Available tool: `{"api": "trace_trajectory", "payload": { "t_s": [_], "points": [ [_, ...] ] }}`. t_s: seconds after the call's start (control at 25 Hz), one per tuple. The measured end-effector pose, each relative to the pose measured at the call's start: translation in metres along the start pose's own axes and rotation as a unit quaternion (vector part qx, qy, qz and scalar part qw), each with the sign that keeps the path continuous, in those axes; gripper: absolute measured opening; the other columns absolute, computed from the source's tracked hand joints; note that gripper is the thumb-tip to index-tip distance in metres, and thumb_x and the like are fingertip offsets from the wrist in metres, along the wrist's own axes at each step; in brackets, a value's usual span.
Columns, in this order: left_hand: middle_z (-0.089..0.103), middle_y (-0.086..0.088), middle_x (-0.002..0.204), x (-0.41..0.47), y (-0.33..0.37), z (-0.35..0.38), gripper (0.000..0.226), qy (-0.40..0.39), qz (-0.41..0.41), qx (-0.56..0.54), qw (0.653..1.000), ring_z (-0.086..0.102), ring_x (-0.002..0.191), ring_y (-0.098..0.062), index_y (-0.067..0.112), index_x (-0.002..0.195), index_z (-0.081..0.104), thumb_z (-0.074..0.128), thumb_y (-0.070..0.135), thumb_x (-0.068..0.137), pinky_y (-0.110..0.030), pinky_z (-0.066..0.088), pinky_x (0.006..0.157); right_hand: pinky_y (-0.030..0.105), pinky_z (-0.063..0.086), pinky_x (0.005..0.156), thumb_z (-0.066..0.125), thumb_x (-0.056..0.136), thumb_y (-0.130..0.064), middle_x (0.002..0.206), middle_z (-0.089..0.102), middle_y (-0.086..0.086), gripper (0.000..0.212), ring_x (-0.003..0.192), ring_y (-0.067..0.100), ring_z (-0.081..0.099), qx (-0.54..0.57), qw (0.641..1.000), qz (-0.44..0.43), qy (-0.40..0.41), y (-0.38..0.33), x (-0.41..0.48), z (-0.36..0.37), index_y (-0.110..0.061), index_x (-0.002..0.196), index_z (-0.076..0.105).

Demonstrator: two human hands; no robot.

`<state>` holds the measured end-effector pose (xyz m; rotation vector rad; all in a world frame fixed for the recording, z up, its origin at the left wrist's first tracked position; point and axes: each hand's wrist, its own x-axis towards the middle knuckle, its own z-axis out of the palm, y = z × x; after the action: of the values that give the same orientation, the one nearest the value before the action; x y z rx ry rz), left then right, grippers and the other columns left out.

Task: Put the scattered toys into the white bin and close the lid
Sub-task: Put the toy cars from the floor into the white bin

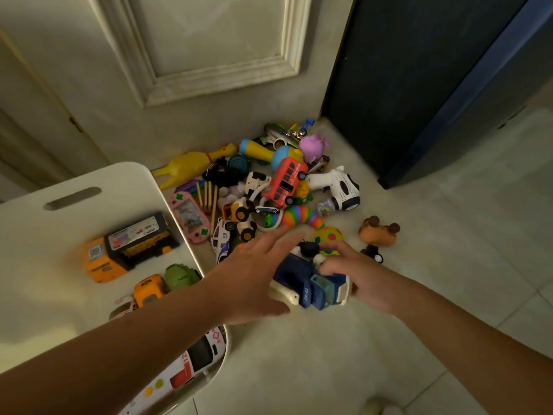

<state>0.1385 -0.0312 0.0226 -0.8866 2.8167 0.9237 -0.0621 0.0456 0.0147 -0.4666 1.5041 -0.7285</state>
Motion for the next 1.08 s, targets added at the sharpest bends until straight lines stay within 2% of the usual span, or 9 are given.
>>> {"api": "trace_trajectory", "payload": {
  "t_s": [0.08, 0.2, 0.32, 0.4, 0.48, 0.56, 0.68, 0.88, 1.08],
  "points": [
    [0.009, 0.021, 0.153, 0.005, 0.005, -0.003, 0.113, 0.021, 0.034, 0.013, 0.999, 0.023, 0.139, -0.009, 0.050, 0.145, 0.002, 0.081, 0.048, 0.064, -0.032, 0.033, 0.108, 0.034, 0.047, 0.072, 0.063, 0.068, -0.015, 0.090, 0.059, 0.010, 0.034, 0.080, 0.019, 0.060, 0.112, 0.990, -0.008, -0.087, -0.011, -0.008, 0.005, -0.014, 0.101, 0.058],
    [0.039, 0.015, 0.137, 0.015, 0.010, -0.009, 0.082, 0.064, 0.004, 0.018, 0.998, 0.049, 0.117, -0.009, 0.043, 0.138, 0.030, 0.075, 0.049, 0.070, -0.024, 0.046, 0.090, 0.048, 0.050, 0.085, 0.064, 0.082, -0.028, 0.107, 0.065, 0.018, 0.032, 0.101, 0.033, 0.061, 0.141, 0.984, 0.003, -0.113, -0.015, 0.000, 0.005, -0.009, 0.107, 0.063],
    [0.053, 0.010, 0.118, 0.023, 0.010, -0.010, 0.066, 0.081, -0.062, 0.007, 0.995, 0.056, 0.099, -0.011, 0.039, 0.130, 0.042, 0.069, 0.053, 0.072, -0.025, 0.048, 0.078, 0.037, 0.049, 0.080, 0.046, 0.094, -0.048, 0.104, 0.070, 0.017, 0.046, 0.096, 0.031, 0.065, -0.068, 0.985, -0.071, 0.145, -0.006, 0.024, -0.010, -0.009, 0.106, 0.068],
    [0.056, 0.011, 0.111, 0.025, 0.008, -0.006, 0.061, 0.083, -0.092, 0.007, 0.992, 0.056, 0.093, -0.010, 0.040, 0.126, 0.045, 0.067, 0.057, 0.072, -0.026, 0.046, 0.073, 0.032, 0.038, 0.079, 0.037, 0.095, -0.047, 0.108, 0.063, 0.019, 0.047, 0.096, 0.029, 0.057, -0.334, 0.870, -0.139, 0.335, 0.016, 0.047, -0.037, -0.011, 0.105, 0.065],
    [0.058, 0.014, 0.105, 0.025, 0.004, -0.005, 0.057, 0.089, -0.128, -0.027, 0.987, 0.057, 0.090, -0.008, 0.039, 0.121, 0.048, 0.067, 0.061, 0.072, -0.027, 0.049, 0.074, 0.036, 0.040, 0.090, 0.043, 0.090, -0.052, 0.129, 0.048, 0.017, 0.046, 0.112, 0.034, 0.049, -0.448, 0.818, -0.032, 0.359, 0.041, 0.065, -0.065, -0.023, 0.123, 0.057],
    [0.060, 0.015, 0.099, 0.025, 0.001, -0.009, 0.052, 0.105, -0.153, -0.082, 0.979, 0.058, 0.086, -0.006, 0.036, 0.116, 0.050, 0.068, 0.059, 0.072, -0.027, 0.052, 0.073, 0.037, 0.042, 0.099, 0.057, 0.087, -0.047, 0.139, 0.031, 0.016, 0.052, 0.117, 0.038, 0.048, -0.460, 0.834, 0.074, 0.294, 0.068, 0.071, -0.076, -0.026, 0.134, 0.049],
    [0.058, 0.020, 0.090, 0.020, 0.003, -0.020, 0.047, 0.137, -0.155, -0.165, 0.964, 0.057, 0.080, 0.003, 0.035, 0.115, 0.052, 0.072, 0.050, 0.075, -0.011, 0.044, 0.064, 0.033, 0.046, 0.096, 0.070, 0.082, -0.027, 0.145, 0.018, 0.015, 0.050, 0.110, 0.035, 0.055, -0.448, 0.854, 0.045, 0.263, 0.090, 0.072, -0.075, -0.014, 0.128, 0.054],
    [0.062, 0.018, 0.099, -0.004, 0.007, -0.051, 0.044, 0.182, -0.148, -0.234, 0.943, 0.061, 0.090, 0.000, 0.036, 0.112, 0.053, 0.072, 0.049, 0.075, -0.013, 0.047, 0.070, 0.028, 0.052, 0.066, 0.065, 0.082, -0.016, 0.121, 0.053, 0.012, 0.024, 0.085, 0.023, 0.065, -0.163, 0.933, -0.074, 0.312, 0.050, 0.037, -0.050, -0.022, 0.105, 0.062],
    [0.070, 0.013, 0.089, -0.059, 0.001, -0.093, 0.029, 0.217, -0.182, -0.348, 0.894, 0.067, 0.083, -0.003, 0.031, 0.100, 0.062, 0.075, 0.041, 0.076, -0.025, 0.053, 0.075, 0.037, 0.052, 0.077, 0.047, 0.083, -0.011, 0.114, 0.060, 0.005, 0.029, 0.100, 0.021, 0.060, -0.025, 0.975, -0.197, 0.103, -0.037, -0.035, 0.032, -0.030, 0.093, 0.066]
  ]
}}
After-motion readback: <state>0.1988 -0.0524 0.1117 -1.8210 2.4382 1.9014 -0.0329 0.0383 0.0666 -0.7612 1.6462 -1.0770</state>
